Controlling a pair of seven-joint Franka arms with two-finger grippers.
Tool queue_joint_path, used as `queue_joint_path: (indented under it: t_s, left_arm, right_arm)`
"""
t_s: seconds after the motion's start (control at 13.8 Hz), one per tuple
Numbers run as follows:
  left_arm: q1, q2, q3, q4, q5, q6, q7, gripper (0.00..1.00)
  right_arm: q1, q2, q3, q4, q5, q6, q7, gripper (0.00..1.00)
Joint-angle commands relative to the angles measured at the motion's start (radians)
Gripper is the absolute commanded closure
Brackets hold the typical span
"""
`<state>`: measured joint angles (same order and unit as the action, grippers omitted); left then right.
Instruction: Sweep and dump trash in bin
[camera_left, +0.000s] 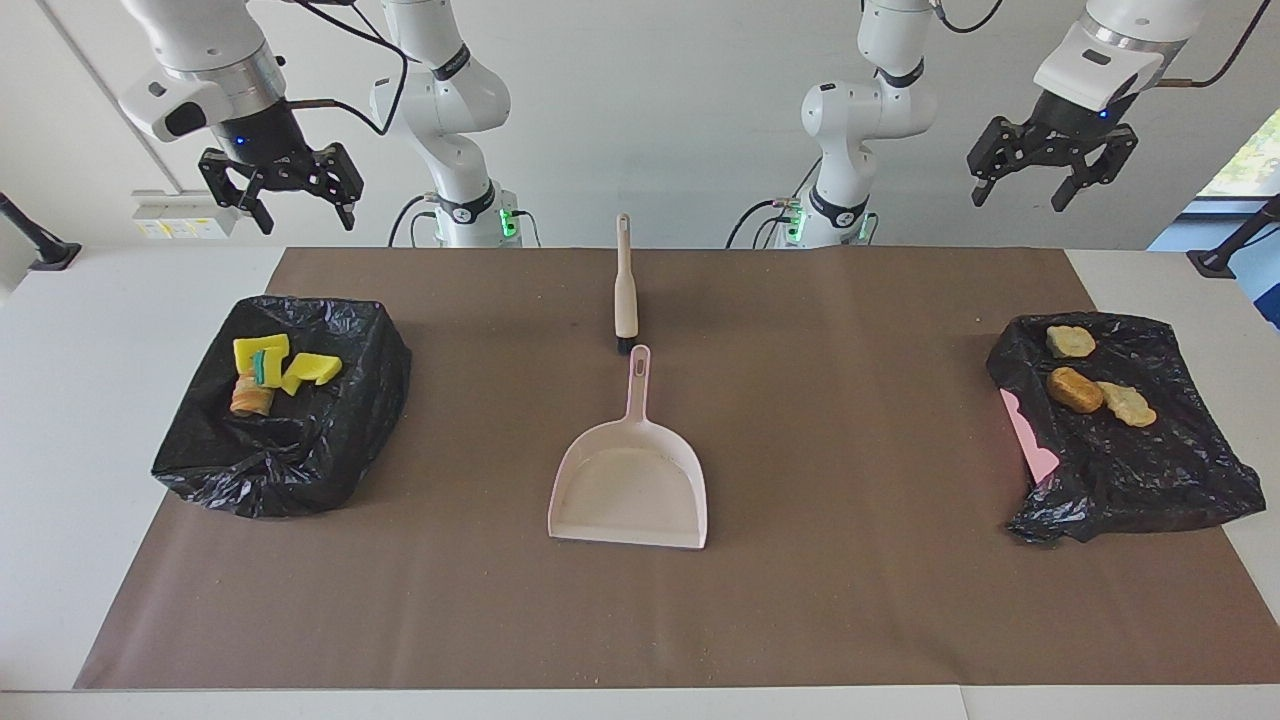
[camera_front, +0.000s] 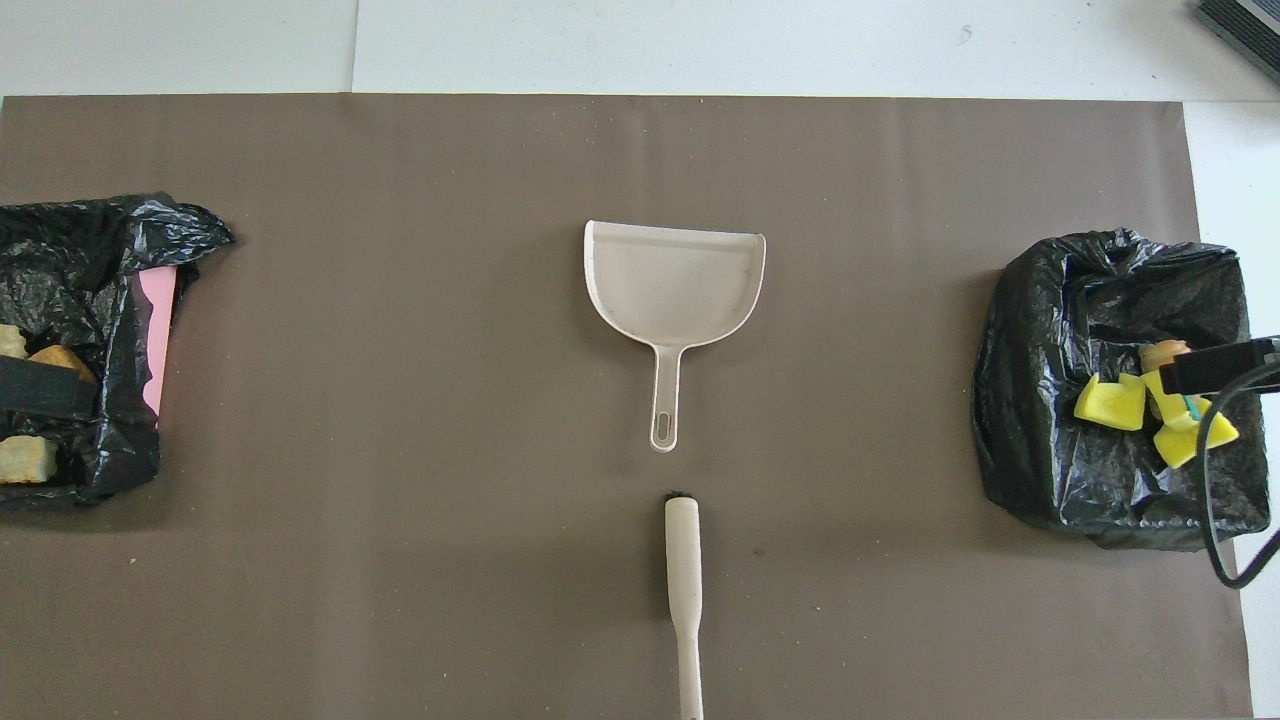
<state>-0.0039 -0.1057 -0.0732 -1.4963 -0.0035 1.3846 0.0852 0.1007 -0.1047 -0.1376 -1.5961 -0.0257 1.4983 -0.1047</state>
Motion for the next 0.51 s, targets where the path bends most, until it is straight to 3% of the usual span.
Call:
queue_joint_path:
  t_s: [0.0,0.44]
  left_arm:
    - [0.013,0.007,-0.007,0.021,-0.015,-0.010,0.013,0.00]
    - [0.003,0.004,0.022,0.022,-0.009,-0.015,0.038,0.00]
  right_arm:
    - [-0.007,-0.020,0.003,-0.027,0.003,0.013,-0.020,0.00]
    - [-0.004,-0.015,0.004,-0.015,0.013,0.007,-0.021,0.00]
